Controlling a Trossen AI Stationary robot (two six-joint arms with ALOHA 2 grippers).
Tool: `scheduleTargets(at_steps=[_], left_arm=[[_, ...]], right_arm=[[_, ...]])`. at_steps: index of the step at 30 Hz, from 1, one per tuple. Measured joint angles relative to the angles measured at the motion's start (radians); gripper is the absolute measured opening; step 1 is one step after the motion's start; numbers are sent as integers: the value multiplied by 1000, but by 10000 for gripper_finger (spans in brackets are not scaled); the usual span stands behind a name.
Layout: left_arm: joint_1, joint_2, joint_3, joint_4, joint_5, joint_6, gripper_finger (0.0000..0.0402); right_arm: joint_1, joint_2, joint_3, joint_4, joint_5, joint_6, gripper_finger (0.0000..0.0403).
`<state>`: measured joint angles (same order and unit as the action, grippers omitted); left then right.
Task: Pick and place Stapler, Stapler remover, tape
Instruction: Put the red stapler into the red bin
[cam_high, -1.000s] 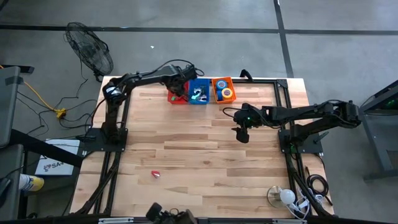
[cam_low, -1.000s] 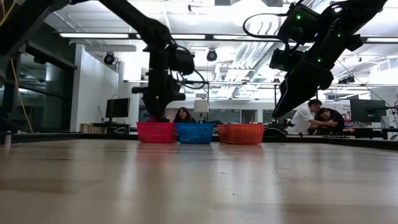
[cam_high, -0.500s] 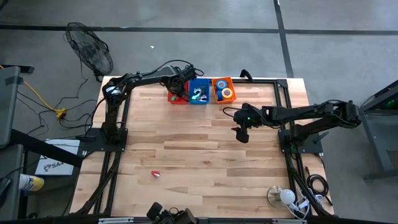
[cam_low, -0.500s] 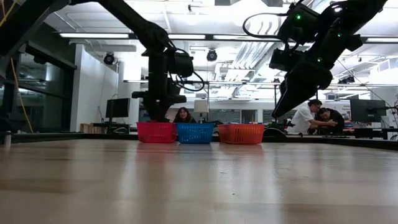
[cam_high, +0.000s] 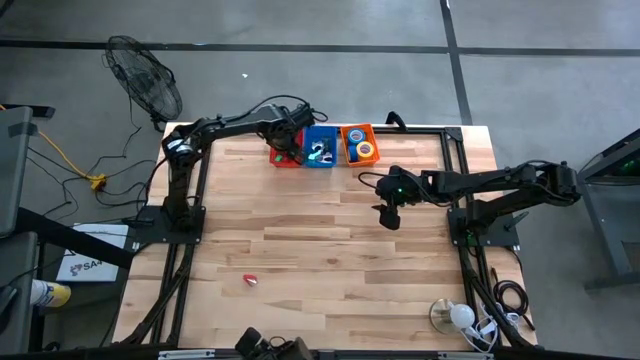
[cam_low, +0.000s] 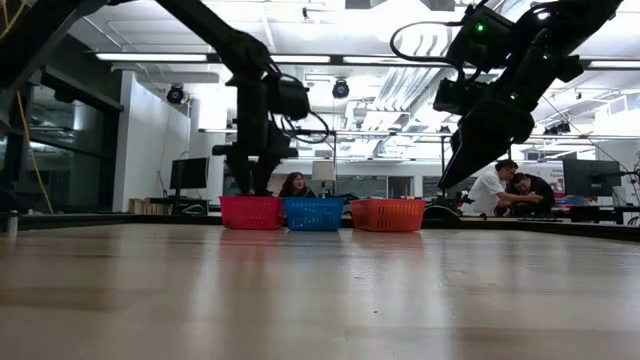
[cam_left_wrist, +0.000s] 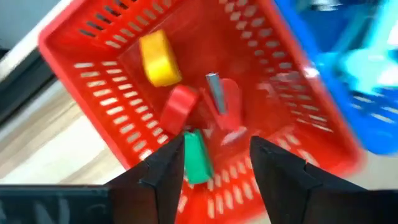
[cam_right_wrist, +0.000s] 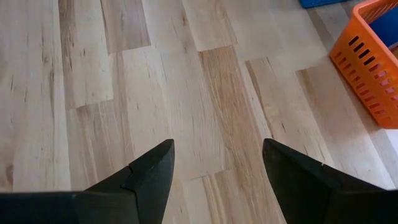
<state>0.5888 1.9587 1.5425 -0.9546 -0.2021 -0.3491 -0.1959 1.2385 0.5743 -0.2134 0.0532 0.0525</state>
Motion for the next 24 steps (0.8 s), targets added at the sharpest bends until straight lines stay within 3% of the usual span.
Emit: scheduleTargets(at_steps=[11, 24], left_arm=[[-91, -193, 2, -134, 27, 50, 181], [-434, -283, 2, -490, 82, 86, 181]], right_arm=[[0, 0, 0, 0, 0, 0, 236], [0, 0, 0, 0, 0, 0, 236]])
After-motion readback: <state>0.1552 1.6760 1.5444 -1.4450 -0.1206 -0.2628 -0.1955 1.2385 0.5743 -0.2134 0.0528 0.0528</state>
